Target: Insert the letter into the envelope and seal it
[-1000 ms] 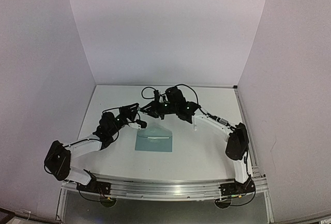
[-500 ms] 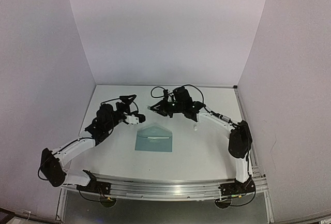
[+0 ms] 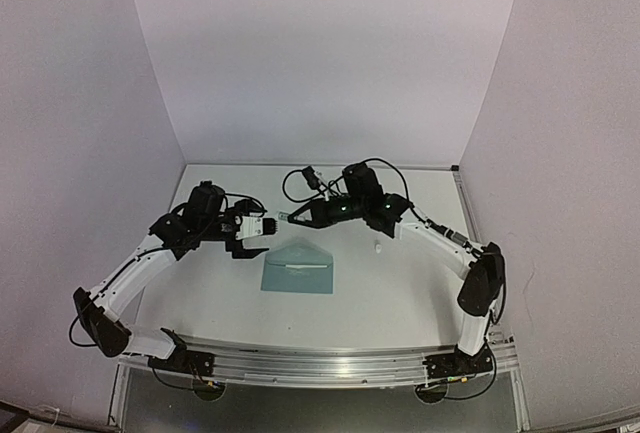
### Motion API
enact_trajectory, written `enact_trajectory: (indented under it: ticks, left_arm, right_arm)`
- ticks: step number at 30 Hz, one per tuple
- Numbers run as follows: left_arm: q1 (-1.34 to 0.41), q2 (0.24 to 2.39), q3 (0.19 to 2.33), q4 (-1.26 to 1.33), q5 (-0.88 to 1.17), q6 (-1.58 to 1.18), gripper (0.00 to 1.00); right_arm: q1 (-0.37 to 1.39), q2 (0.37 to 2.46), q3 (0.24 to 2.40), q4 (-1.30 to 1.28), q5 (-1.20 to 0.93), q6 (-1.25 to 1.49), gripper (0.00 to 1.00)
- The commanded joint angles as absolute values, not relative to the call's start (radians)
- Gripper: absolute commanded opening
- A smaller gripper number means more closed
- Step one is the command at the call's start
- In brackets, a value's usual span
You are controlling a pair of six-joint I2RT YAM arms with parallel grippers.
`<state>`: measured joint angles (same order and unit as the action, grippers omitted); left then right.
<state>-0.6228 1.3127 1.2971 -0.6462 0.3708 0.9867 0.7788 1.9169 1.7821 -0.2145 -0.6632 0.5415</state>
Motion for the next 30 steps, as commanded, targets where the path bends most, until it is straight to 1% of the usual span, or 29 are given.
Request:
enact_trajectory:
  ticks: [1,3,5,10,13,16,26,30]
  left_arm:
    - [-0.62,1.321,1.381,-0.696,0.433,0.894,0.92]
    - [-0.619,1.324,1.388,-0.692,0.442,0.876,0.9]
    - [-0.62,1.326,1.395,-0.691,0.453,0.862,0.85]
    - [-0.62,1.324,1.383,-0.719,0.486,0.946,0.71]
    - [-0.62,1.33,1.381,-0.69,0.445,0.962,0.58]
    - [-0.62,1.329,1.383,-0.682,0.436,0.988,0.53]
    - [-0.621,1.319,1.366,-0.642,0.475,0.959,0.49]
    - [-0.621,1.32,1.37,-0.635,0.486,0.953,0.44]
  right_arm:
    - [0.812,1.885,1.817,-0.309,-0.701,0.374,0.0]
    - [0.826,1.892,1.836,-0.333,-0.705,0.345,0.0]
    - [0.836,1.895,1.847,-0.348,-0.703,0.327,0.0]
    - [0.848,1.9,1.869,-0.358,-0.679,0.323,0.0]
    - [0.857,1.903,1.879,-0.366,-0.681,0.322,0.0]
    - [0.861,1.905,1.882,-0.374,-0.668,0.321,0.0]
    - [0.863,1.936,1.929,-0.403,-0.649,0.325,0.0]
    - [0.866,1.947,1.943,-0.411,-0.647,0.324,0.0]
